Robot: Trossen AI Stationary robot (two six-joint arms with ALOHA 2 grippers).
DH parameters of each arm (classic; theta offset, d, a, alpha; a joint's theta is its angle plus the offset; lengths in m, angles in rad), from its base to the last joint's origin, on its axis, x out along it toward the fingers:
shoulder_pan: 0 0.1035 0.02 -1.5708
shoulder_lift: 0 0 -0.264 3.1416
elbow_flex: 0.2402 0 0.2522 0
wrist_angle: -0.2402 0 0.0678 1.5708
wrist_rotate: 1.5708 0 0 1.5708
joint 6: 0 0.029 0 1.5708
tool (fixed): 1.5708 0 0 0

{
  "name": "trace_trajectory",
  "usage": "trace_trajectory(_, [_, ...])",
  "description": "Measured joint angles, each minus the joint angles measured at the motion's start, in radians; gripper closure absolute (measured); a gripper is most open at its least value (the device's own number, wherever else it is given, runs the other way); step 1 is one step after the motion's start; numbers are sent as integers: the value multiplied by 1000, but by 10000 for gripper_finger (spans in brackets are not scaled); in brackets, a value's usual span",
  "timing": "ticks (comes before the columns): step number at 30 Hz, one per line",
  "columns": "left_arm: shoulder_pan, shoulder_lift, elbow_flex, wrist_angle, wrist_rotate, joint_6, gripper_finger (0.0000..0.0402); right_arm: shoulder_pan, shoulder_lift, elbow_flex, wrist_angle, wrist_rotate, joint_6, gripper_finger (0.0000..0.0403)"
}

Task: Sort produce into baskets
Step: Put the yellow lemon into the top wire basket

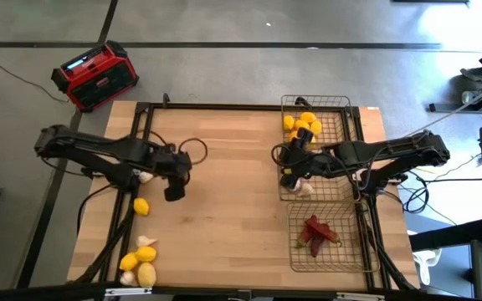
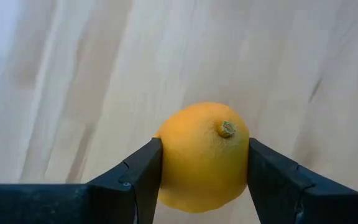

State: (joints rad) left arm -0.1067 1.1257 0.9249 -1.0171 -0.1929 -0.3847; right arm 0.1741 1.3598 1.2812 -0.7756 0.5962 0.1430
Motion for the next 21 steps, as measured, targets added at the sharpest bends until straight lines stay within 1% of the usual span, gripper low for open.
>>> trace_trajectory(4, [5, -68, 0, 144, -22, 41, 208, 0, 10, 0, 50, -50, -15, 171])
trace_trajectory(8, [5, -97, 0, 270, -26, 89, 208, 0, 50, 0, 118, -123, -43, 166])
trace_trajectory(12, [5, -96, 0, 372, -26, 133, 208, 0, 96, 0, 207, -152, -77, 136])
trace_trajectory(16, [5, -94, 0, 467, -26, 181, 208, 0, 141, 0, 333, -118, -134, 97])
trace_trajectory(21, [5, -94, 0, 590, -26, 237, 208, -18, 181, 0, 478, -167, -219, 76])
